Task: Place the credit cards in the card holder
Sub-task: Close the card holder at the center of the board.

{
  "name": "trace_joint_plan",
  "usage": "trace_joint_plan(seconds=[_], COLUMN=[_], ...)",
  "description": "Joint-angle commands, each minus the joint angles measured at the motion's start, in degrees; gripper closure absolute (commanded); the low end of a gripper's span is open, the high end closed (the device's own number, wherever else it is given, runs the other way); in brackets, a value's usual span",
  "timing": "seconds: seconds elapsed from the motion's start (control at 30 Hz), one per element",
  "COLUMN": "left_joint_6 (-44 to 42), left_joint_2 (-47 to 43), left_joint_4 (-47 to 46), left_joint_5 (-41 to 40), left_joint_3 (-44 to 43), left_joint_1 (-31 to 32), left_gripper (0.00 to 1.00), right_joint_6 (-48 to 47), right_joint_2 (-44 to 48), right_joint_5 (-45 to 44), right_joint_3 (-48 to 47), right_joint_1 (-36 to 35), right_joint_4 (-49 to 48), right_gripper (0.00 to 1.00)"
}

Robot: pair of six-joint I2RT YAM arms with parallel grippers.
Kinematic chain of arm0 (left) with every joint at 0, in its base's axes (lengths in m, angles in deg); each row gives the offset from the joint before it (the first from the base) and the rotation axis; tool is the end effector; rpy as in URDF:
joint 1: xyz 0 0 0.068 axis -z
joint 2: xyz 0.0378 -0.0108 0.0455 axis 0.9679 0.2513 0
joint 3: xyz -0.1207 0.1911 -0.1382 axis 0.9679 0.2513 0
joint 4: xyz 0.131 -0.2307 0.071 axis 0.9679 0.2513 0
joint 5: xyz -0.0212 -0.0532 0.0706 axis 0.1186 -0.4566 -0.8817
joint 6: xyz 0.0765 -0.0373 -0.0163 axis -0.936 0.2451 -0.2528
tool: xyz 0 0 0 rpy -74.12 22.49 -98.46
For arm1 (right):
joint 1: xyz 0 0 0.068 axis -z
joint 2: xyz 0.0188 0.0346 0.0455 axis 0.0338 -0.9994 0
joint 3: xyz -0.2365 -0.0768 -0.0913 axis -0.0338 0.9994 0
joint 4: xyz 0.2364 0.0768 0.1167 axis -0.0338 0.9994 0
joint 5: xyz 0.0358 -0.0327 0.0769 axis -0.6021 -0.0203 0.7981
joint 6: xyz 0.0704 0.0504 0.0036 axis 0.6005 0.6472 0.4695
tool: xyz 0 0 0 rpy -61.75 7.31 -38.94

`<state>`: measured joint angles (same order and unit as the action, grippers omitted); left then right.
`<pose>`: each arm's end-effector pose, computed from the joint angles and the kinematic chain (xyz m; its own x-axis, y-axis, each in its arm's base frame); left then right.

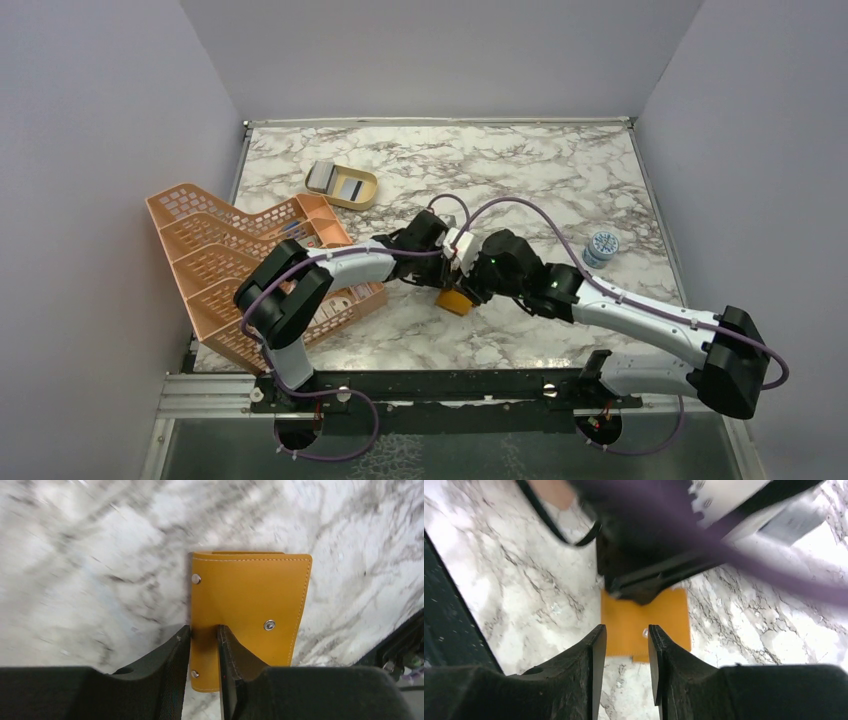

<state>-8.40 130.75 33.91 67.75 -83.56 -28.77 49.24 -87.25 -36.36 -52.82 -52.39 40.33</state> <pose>0.2454 -0.2799 0.1078 -0.8951 0.1469 -0.4209 0.3479 0.8206 -0.4535 0.1719 0.2451 0.2169 -0.2503 -0.5622 -0.7882 -0.8693 0.4890 -0.0728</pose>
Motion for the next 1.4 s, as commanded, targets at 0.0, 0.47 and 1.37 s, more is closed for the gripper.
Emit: trace_joint_plan(seconds=[0.0, 0.47, 1.37], left_joint_6=[-5.76, -1.68, -0.37], left_joint_2=[4.6, 4.38, 3.18], left_joint_4=[4.67, -0.18, 0.78], left_joint_5=[-2.41, 8.43, 11.92], left_joint_3=[-1.4, -2.67, -4.33], left_joint_1=[-5.92, -9.46, -11.69], left_gripper=[0.73, 0.67, 0.64], right_joint_6=[-5.87, -7.04, -8.58], right_joint_2=[-1.12, -11.0, -21.66], right_joint_5=[-2.74, -0.49, 3.91], right_joint_3=[2.6, 8.69, 7.61], right_joint_1=[-0.17, 5.77, 9.06], right_joint_4=[1.24, -10.13, -17.79], right_gripper=[0.63, 0.67, 0.82])
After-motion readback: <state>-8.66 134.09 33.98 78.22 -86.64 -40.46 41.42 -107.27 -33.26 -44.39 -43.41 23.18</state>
